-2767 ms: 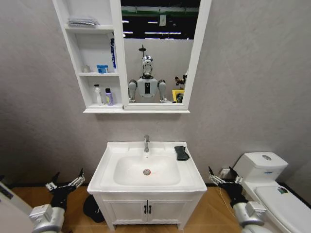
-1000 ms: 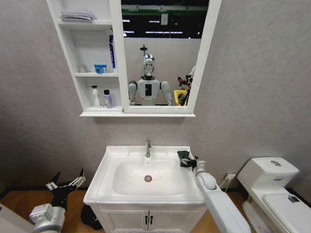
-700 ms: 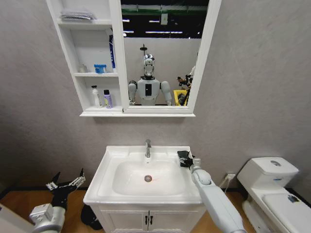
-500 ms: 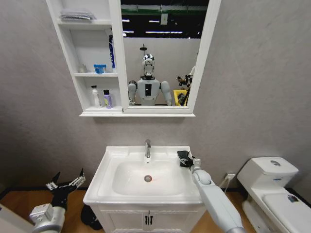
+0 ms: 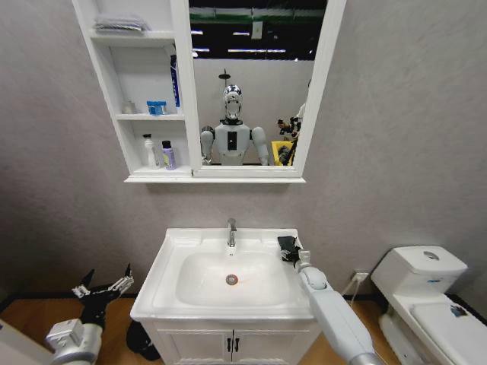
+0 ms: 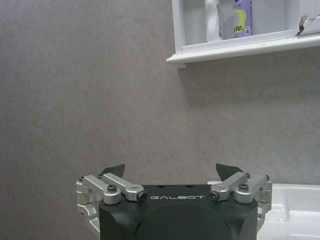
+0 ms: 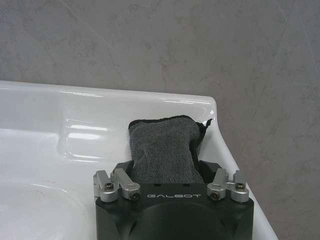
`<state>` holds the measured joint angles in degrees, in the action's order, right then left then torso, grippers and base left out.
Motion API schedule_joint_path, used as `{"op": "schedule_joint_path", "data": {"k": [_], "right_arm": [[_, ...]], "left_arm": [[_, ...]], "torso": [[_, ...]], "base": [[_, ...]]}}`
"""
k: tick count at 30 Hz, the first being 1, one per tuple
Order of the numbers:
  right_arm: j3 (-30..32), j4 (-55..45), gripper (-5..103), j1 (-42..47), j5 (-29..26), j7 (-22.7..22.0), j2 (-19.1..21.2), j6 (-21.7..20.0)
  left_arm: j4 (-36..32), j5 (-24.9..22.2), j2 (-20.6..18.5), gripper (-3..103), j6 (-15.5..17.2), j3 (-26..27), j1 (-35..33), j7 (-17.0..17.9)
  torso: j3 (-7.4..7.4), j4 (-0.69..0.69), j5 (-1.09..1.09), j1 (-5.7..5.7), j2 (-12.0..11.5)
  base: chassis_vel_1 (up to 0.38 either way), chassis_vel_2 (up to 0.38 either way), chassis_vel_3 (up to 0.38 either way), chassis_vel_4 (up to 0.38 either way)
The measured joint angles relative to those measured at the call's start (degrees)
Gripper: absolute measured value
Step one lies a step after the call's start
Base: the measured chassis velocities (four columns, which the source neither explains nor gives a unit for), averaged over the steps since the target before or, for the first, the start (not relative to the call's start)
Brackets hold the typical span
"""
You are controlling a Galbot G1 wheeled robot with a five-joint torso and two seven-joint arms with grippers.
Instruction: Move facial cleanser and shampoo from washbasin to cabinet, then wipe washbasin with towel.
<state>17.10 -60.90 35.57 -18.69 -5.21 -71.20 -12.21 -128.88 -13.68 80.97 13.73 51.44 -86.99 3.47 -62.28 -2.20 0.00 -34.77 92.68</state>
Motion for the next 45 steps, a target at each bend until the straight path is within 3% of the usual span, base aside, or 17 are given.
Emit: {"op": "schedule_joint_path", "data": {"k": [3, 10, 14, 19, 20, 24, 28, 35, 45], "right_arm": [[0.1, 0.5, 70, -0.2, 0.0, 0.1, 0.0, 0.2], [0.1, 1.7, 37, -1.0, -0.2, 0.4, 0.1, 0.5], [0.0, 1.0, 27, -0.8, -1.1, 0.2, 0.3, 0.5], [-1.0, -12.5, 8, 5.3, -4.1, -5.2, 0.7, -2.3], [-1.0, -12.5, 8, 5.3, -4.1, -5.2, 0.7, -2.3], [-4.0, -22.8, 4, 12.7, -6.9, -12.0, -0.5, -7.2], [-5.8, -25.7, 4, 15.7, -7.1, -14.6, -1.5, -10.1], [-6.3, -22.7, 4, 16.1, -5.1, -14.4, -2.6, -10.4], [-5.9, -17.5, 4, 14.3, -4.1, -10.0, -3.6, -8.9]], "left_arm": [[0.0, 0.0, 0.0, 100, 0.0, 0.0, 0.0, 0.0], [0.0, 0.0, 0.0, 100, 0.0, 0.0, 0.0, 0.0], [0.0, 0.0, 0.0, 100, 0.0, 0.0, 0.0, 0.0], [0.0, 0.0, 0.0, 100, 0.0, 0.0, 0.0, 0.0], [0.0, 0.0, 0.0, 100, 0.0, 0.0, 0.0, 0.0], [0.0, 0.0, 0.0, 100, 0.0, 0.0, 0.0, 0.0], [0.0, 0.0, 0.0, 100, 0.0, 0.0, 0.0, 0.0], [0.0, 0.0, 0.0, 100, 0.0, 0.0, 0.0, 0.0], [0.0, 0.0, 0.0, 100, 0.0, 0.0, 0.0, 0.0]], "torso": [[0.00, 0.00, 0.00, 0.00, 0.0], [0.00, 0.00, 0.00, 0.00, 0.0], [0.00, 0.00, 0.00, 0.00, 0.0], [0.00, 0.00, -0.02, 0.00, 0.0], [0.00, 0.00, -0.02, 0.00, 0.0], [0.00, 0.00, 0.01, 0.02, 0.0], [0.01, 0.00, 0.00, 0.02, 0.0], [0.00, 0.00, 0.00, 0.01, 0.0], [0.00, 0.00, -0.01, 0.01, 0.0]], "base": [[0.000, 0.000, 0.000, 0.000], [0.000, 0.000, 0.000, 0.000], [0.000, 0.000, 0.000, 0.000], [0.000, 0.000, 0.000, 0.000], [0.000, 0.000, 0.000, 0.000], [0.000, 0.000, 0.000, 0.000], [0.000, 0.000, 0.000, 0.000], [0.000, 0.000, 0.000, 0.000], [0.000, 0.000, 0.000, 0.000]]}}
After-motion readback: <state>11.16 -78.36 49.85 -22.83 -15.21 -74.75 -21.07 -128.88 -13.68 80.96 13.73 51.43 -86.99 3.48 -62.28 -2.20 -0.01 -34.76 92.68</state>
